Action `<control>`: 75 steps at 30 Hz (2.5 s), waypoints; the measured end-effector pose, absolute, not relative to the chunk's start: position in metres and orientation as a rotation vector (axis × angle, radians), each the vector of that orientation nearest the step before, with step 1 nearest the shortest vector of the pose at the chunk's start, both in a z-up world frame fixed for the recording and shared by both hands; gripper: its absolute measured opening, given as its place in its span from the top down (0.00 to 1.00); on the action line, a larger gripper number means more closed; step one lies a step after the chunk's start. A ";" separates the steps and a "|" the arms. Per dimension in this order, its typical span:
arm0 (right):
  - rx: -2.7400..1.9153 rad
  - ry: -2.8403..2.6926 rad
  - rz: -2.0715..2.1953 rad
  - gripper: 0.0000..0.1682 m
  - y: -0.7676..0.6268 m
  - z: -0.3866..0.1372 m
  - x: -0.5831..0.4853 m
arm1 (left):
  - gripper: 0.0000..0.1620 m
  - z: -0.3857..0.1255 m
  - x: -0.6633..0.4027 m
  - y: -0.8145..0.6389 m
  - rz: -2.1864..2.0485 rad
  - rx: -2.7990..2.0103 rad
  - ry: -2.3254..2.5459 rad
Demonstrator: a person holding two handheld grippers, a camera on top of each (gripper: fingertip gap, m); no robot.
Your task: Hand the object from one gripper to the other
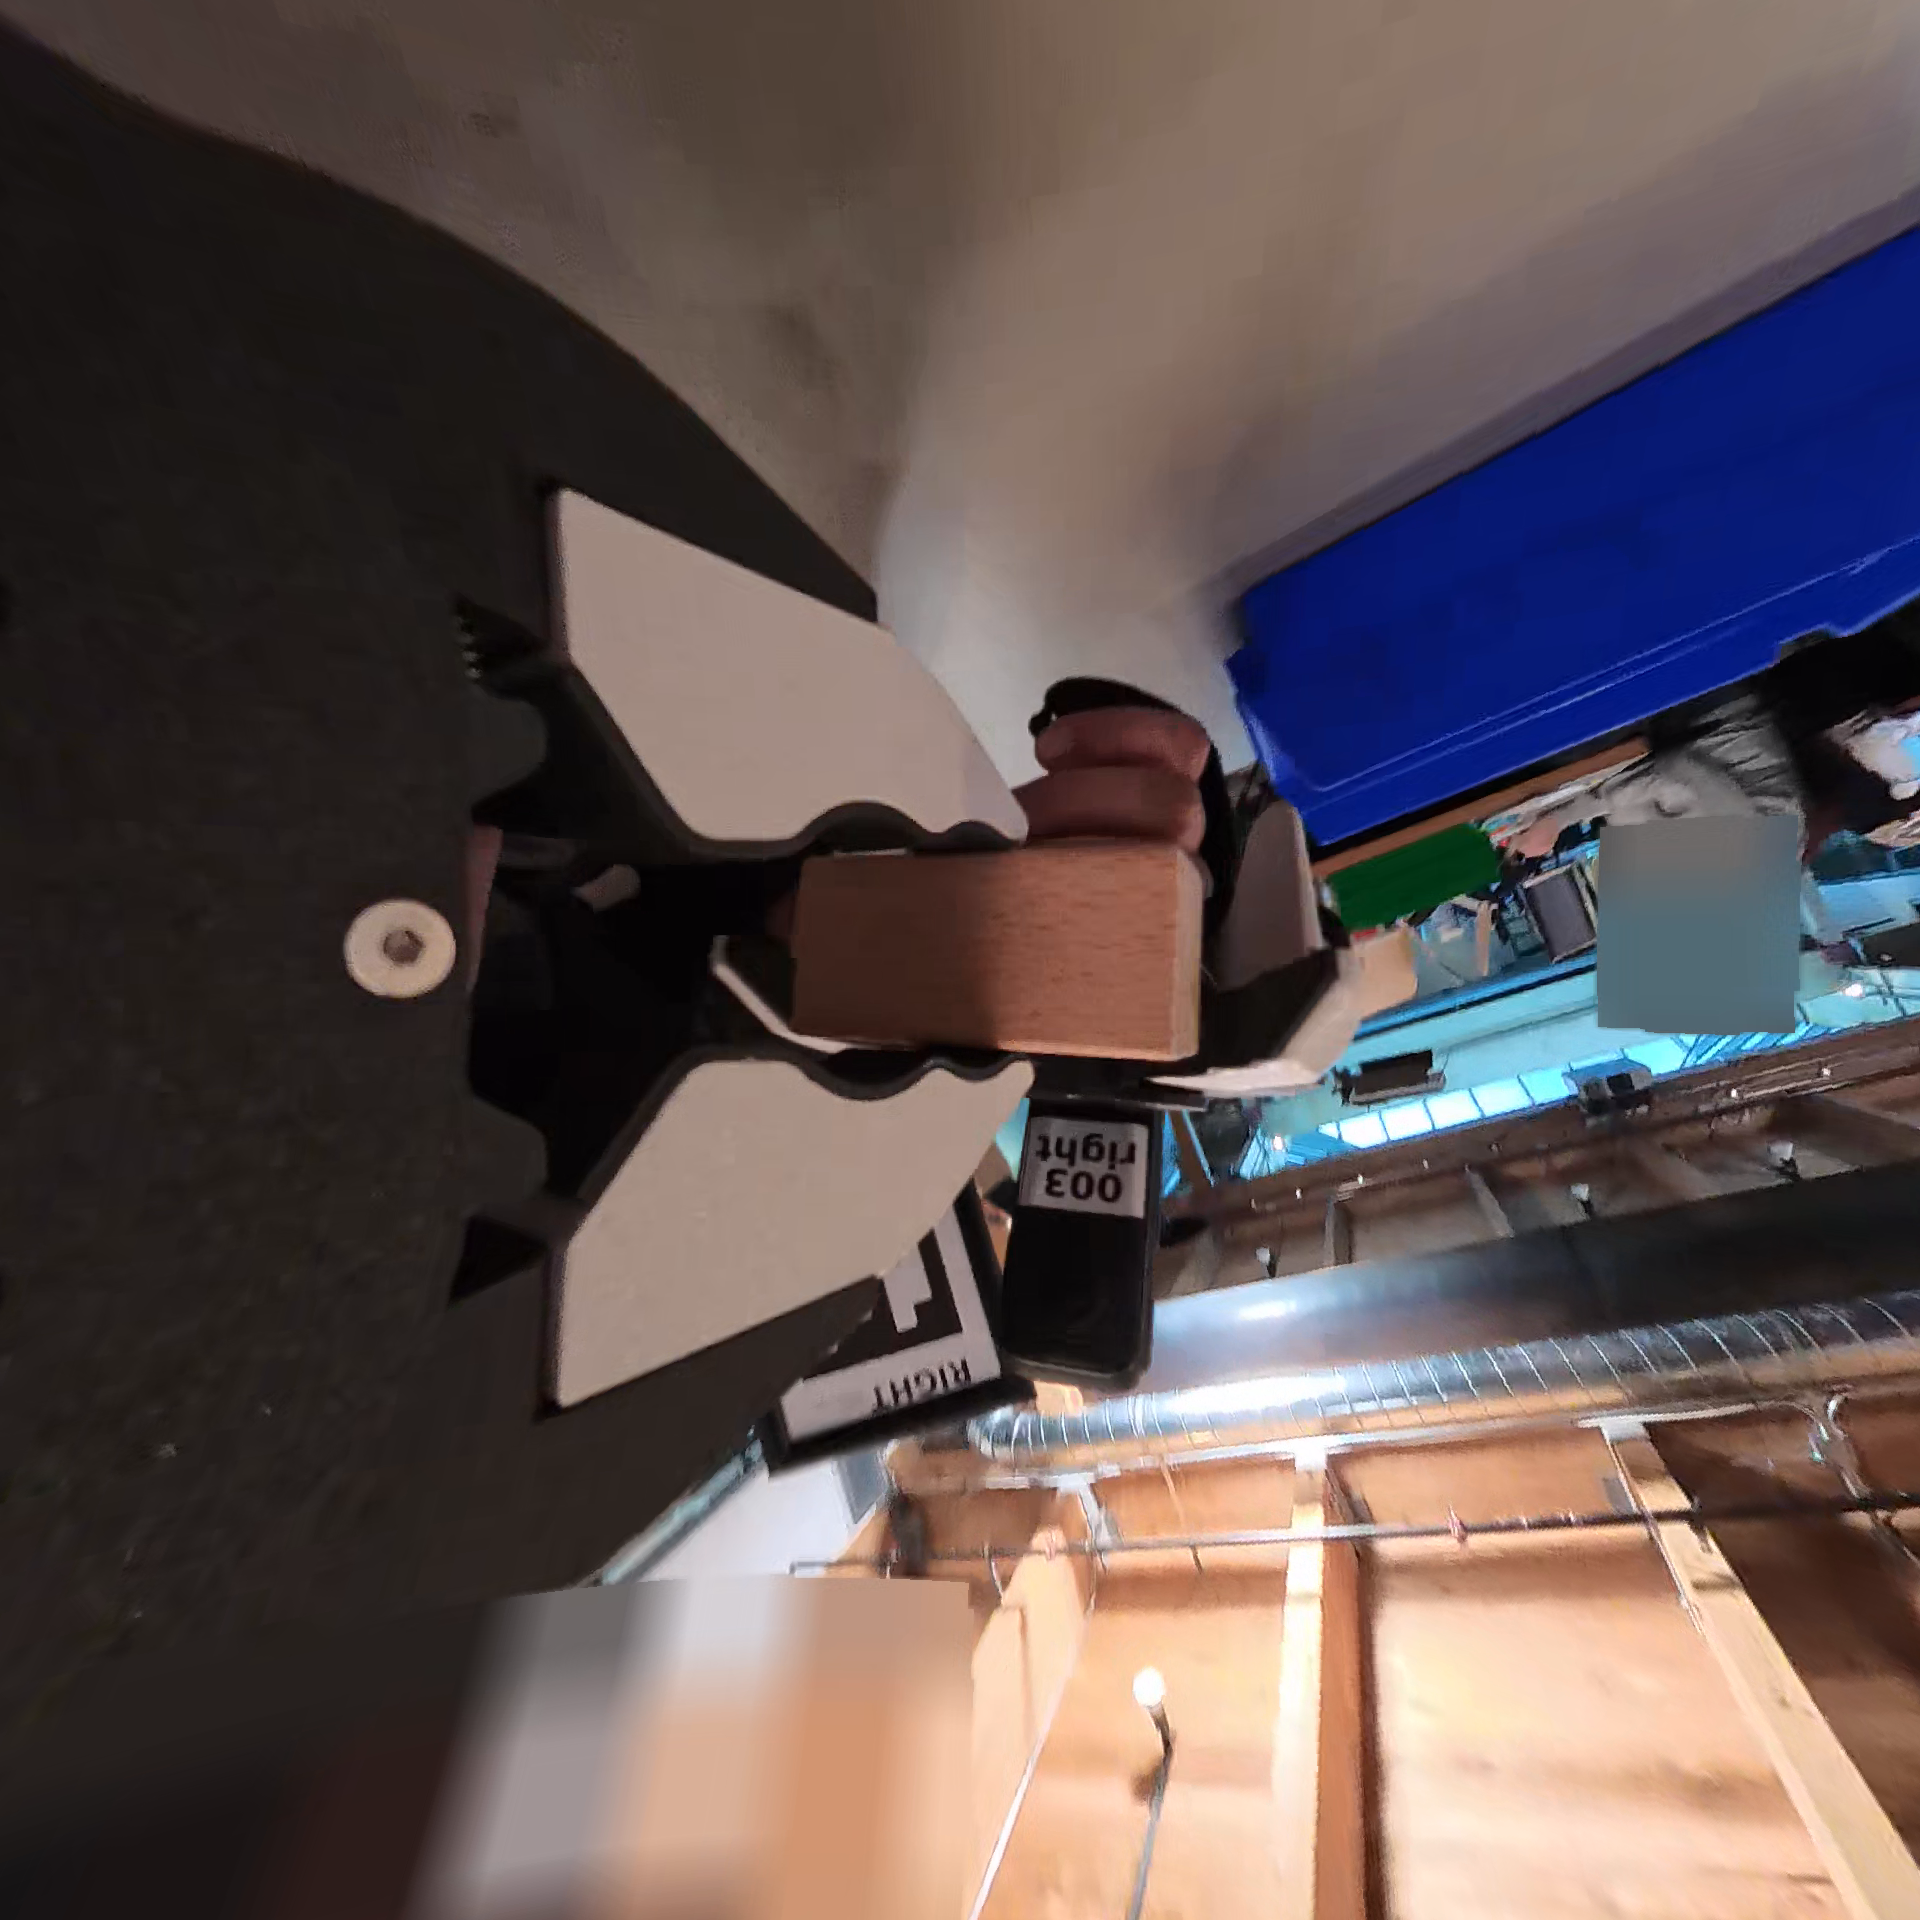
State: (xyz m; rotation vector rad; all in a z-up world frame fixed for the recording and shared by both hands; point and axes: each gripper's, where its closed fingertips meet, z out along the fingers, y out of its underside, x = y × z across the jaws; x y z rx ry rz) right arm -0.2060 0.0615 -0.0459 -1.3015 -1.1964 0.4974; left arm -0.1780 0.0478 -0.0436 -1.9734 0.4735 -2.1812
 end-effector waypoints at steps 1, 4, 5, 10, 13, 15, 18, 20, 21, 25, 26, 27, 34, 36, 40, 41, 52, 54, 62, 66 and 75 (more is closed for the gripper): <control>-1.297 -1.215 0.504 0.43 0.058 -0.049 -0.208 | 0.79 -0.044 -0.176 0.043 -2.224 -1.966 0.475; -1.331 -1.216 0.484 0.57 0.052 -0.053 -0.201 | 0.79 -0.045 -0.172 0.033 -2.328 -1.947 0.472; -1.375 -1.215 0.497 0.57 0.051 -0.056 -0.199 | 0.79 -0.045 -0.173 0.031 -2.353 -1.928 0.476; -1.387 -1.146 0.484 0.57 0.050 -0.029 -0.168 | 0.60 -0.062 -0.201 0.018 -2.203 -1.911 0.641; -1.399 -1.015 0.392 0.57 0.065 0.023 -0.110 | 0.66 -0.095 -0.223 0.006 -1.968 -1.983 0.773; -1.446 -0.903 0.279 0.57 0.083 0.055 -0.054 | 0.69 -0.106 -0.234 0.003 -1.884 -2.008 0.773; -1.633 -0.811 -0.018 0.57 0.124 0.055 0.042 | 0.73 -0.092 -0.241 0.004 -1.917 -1.942 0.726; -1.819 -0.797 -0.214 0.57 0.159 0.021 0.105 | 0.73 -0.091 -0.241 0.004 -1.857 -1.934 0.779; -1.966 -0.816 -0.246 0.57 0.174 -0.009 0.131 | 0.73 -0.095 -0.241 0.004 -1.795 -1.945 0.816; -2.420 -0.801 -0.259 0.57 0.217 -0.119 0.196 | 0.73 -0.103 -0.236 0.000 -1.639 -1.961 0.916; -2.468 -0.754 -0.229 0.57 0.226 -0.137 0.201 | 0.73 -0.104 -0.235 -0.001 -1.622 -1.960 0.934; -2.492 -0.688 -0.183 0.57 0.236 -0.151 0.201 | 0.73 -0.104 -0.234 -0.002 -1.599 -1.956 0.951; -2.480 -0.320 -0.068 0.56 0.273 -0.188 0.202 | 0.73 -0.110 -0.239 0.002 -1.553 -1.977 0.956; -2.482 -0.286 -0.079 0.56 0.271 -0.188 0.203 | 0.73 -0.114 -0.242 0.003 -1.533 -1.994 0.963; -2.481 -0.286 -0.079 0.50 0.264 -0.188 0.202 | 0.73 -0.114 -0.244 0.009 -1.491 -2.000 0.962; -2.466 -0.282 -0.095 0.46 0.261 -0.180 0.203 | 0.73 -0.113 -0.246 0.011 -1.475 -1.994 0.956; -2.026 -0.305 0.163 0.53 0.072 -0.064 0.073 | 0.71 -0.080 -0.352 0.097 -0.778 -1.977 1.023; -2.001 -0.349 0.325 0.53 0.032 -0.081 0.024 | 0.71 -0.078 -0.369 0.125 -0.562 -1.986 1.144; -2.015 -0.478 0.569 0.52 -0.027 -0.132 -0.061 | 0.72 -0.128 -0.366 0.204 -0.115 -2.214 1.630; -2.016 -0.515 0.500 0.52 -0.026 -0.132 -0.057 | 0.72 -0.139 -0.372 0.223 -0.254 -2.721 1.128; -2.039 -0.529 0.652 0.52 -0.037 -0.144 -0.067 | 0.72 -0.158 -0.375 0.206 -0.325 -3.135 0.400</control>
